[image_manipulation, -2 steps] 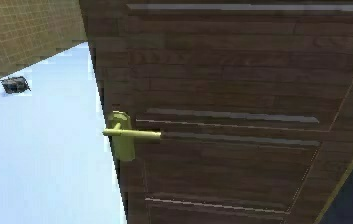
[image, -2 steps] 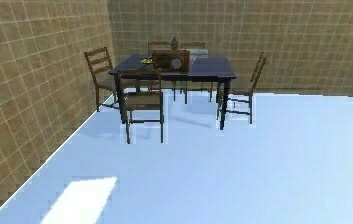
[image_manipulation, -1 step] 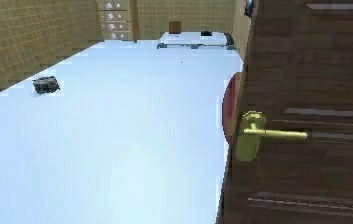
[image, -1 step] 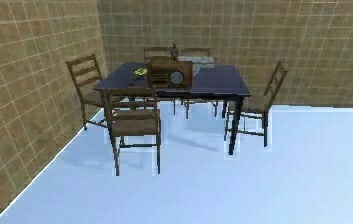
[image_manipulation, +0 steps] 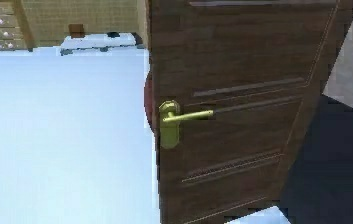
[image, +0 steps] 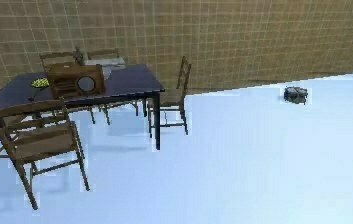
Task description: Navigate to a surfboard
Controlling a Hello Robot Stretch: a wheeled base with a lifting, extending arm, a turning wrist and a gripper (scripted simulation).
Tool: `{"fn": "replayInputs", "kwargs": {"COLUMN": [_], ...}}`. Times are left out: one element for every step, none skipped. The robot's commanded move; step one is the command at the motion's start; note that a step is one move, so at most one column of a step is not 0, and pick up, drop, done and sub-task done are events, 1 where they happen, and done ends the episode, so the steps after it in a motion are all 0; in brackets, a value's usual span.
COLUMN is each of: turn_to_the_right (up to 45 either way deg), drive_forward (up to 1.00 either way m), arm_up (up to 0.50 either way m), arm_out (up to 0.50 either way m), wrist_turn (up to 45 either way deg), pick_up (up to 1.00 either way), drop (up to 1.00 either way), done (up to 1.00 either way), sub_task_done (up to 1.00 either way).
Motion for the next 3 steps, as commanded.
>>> {"fn": "replayInputs", "kwargs": {"turn_to_the_right": [0.0, 45.0, 30.0], "drive_forward": [0.45, 0.00, 0.00], "arm_up": [0.00, 0.00, 0.00], "arm_out": [0.00, 0.00, 0.00], "wrist_turn": [0.0, 0.0, 0.0], "pick_up": [0.00, 0.00, 0.00], "drop": [0.00, 0.00, 0.00], "done": [0.00, 0.00, 0.00], "sub_task_done": [0.00, 0.00, 0.00]}}
